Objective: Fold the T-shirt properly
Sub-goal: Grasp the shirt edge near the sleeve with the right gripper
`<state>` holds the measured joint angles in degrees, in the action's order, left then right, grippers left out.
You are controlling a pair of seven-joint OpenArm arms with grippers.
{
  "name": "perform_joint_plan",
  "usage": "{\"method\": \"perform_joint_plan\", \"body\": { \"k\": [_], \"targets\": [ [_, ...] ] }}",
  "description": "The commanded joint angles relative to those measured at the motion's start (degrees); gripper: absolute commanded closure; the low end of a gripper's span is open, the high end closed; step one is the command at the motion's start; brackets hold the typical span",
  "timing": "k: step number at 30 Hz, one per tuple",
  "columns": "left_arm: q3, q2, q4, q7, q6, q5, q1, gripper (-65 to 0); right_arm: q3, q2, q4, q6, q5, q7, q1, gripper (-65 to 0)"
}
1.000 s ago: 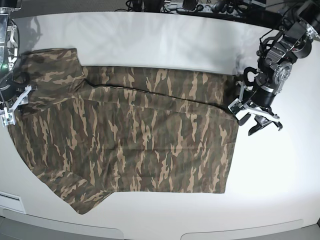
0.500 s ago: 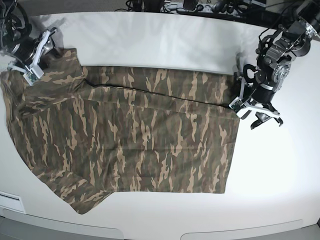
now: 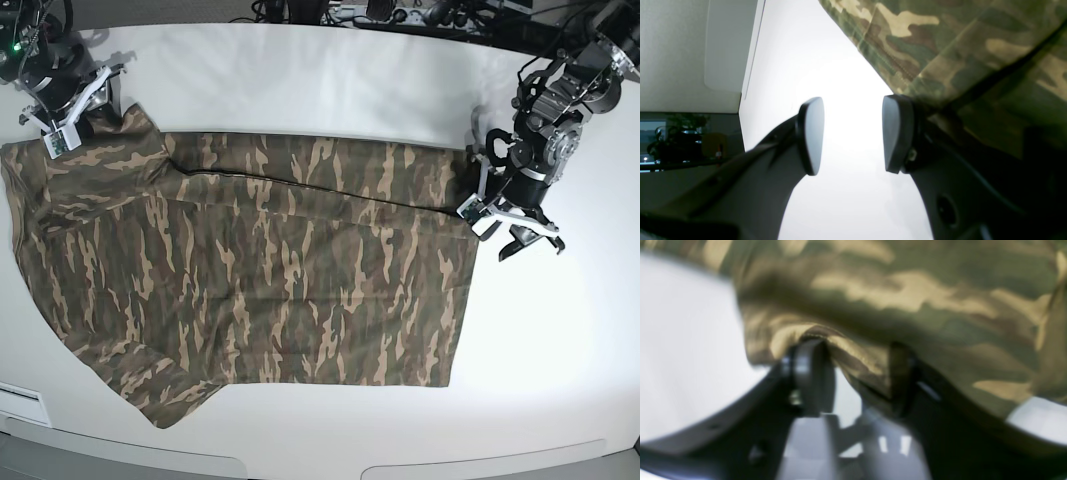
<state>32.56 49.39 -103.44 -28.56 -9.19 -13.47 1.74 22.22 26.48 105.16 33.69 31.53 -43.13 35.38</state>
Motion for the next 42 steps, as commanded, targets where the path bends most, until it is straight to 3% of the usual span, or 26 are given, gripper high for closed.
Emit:
{"method": "perform_joint_plan", "body": {
  "k": [1,4,13,19,23,30,34,42],
  "targets": [
    [-0.7,0.9,-0.8,0.7,-0.9,-0.6,0.9,-29.0,0.3,0.7,-0.2,0.1,-0.9,-1.2,0.8,-20.3],
    [-0.7,0.9,-0.8,0.7,-0.9,-0.6,0.9,-29.0,0.3,0.7,0.0,1.7,1.0,-2.0,0.8,0.0],
    [-0.7,0.9,-0.8,0.7,-0.9,-0.6,0.9,-29.0,0.3,1.1,13.2,1.2,1.0,-4.4,0.8,0.0],
    [-0.7,0.9,-0.9,0.6,-0.9,-0.9,0.9,-29.0,0.3,1.3,17.1,1.2,-4.5,3.1,-3.3,0.0],
    [-0.7,0.9,-0.9,0.6,-0.9,-0.8,0.9,-29.0,0.0,1.3,14.2,-0.7,-4.7,5.2,-9.2,0.0],
    [-0.7,0.9,-1.0,0.6,-0.9,-0.8,0.8,-29.0,-5.5,1.3,2.9,-0.4,-4.9,5.2,-20.4,0.0],
    [-0.7,1.0,-1.0,0.6,-0.9,-0.8,0.9,-29.0,-10.4,1.6,-3.2,0.1,-9.6,6.4,-26.5,0.0],
    [-0.7,0.9,-1.0,0.4,-0.9,-0.8,0.8,-29.0,-15.6,3.1,-10.1,-5.6,-14.0,8.0,-35.9,0.0]
  ]
}}
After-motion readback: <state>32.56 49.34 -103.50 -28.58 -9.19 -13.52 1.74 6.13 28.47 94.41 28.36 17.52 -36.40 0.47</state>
